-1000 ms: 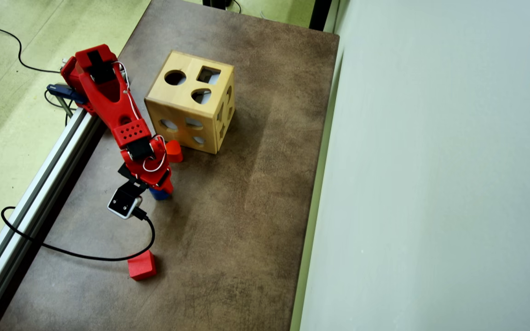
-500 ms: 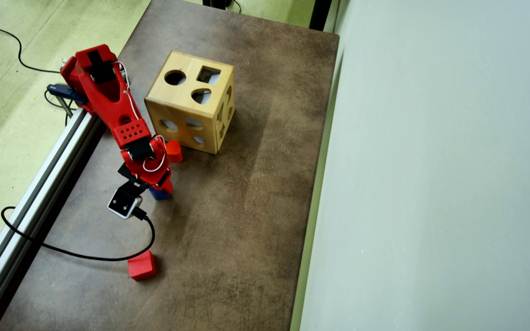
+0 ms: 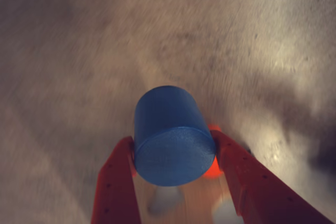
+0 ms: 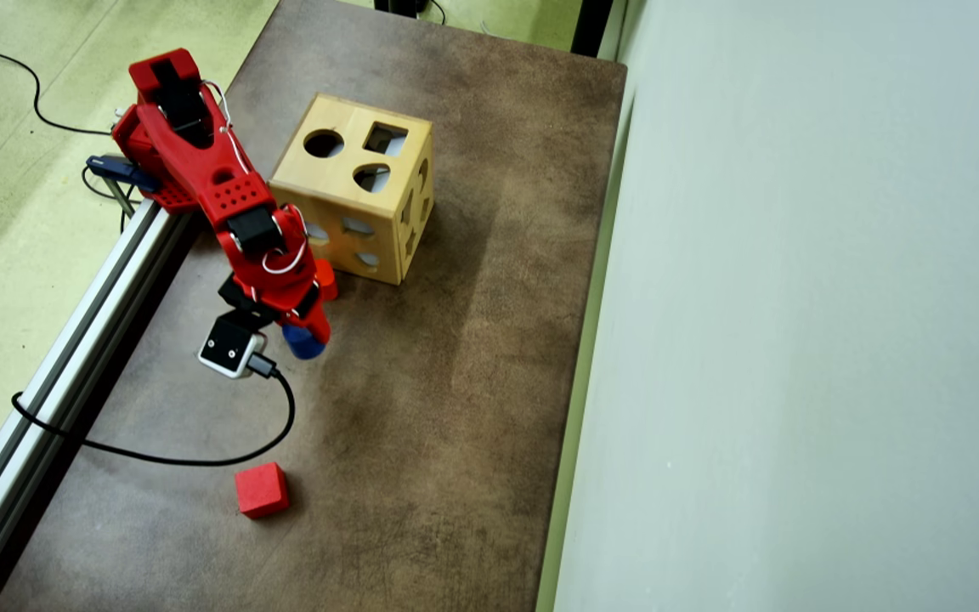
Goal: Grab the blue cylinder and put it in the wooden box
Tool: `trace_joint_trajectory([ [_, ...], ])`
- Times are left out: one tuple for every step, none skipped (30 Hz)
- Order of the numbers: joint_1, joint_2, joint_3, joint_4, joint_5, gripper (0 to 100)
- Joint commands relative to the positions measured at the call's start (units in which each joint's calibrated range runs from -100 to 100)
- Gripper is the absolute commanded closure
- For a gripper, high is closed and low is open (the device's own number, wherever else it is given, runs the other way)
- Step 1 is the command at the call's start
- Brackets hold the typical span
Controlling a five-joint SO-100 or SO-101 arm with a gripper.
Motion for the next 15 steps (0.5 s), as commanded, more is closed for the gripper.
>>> trace_joint_trajectory([
  [-2.5,-12.8,-1.6,3.8,-0.2,79],
  [-3.3,-15.0,-1.6,4.7,-0.2,79],
  [-3.8,-16.9,-1.6,5.8,-0.2,79],
  [-4.5,-18.7,-1.6,7.1,-0.2,79],
  [-5.3,-20.4,-1.6,8.4,-0.2,79],
  [-6.0,-22.0,-1.6,9.7,-0.2,79],
  [-6.7,-23.5,-1.6,11.2,-0.3,79],
  [-7.5,-24.9,-1.6,12.5,-0.3,79],
  [-8.2,-26.1,-1.6,13.9,-0.5,79],
  [-8.9,-27.2,-1.6,15.1,-0.9,79],
  [-9.6,-28.3,-1.6,16.2,-1.5,79],
  [-10.5,-29.4,-1.6,17.4,-2.1,79],
  [-11.4,-30.5,-1.6,18.3,-2.5,79],
  [-12.5,-31.6,-1.6,19.3,-3.0,79],
  [-13.6,-32.7,-1.6,19.9,-3.5,79],
])
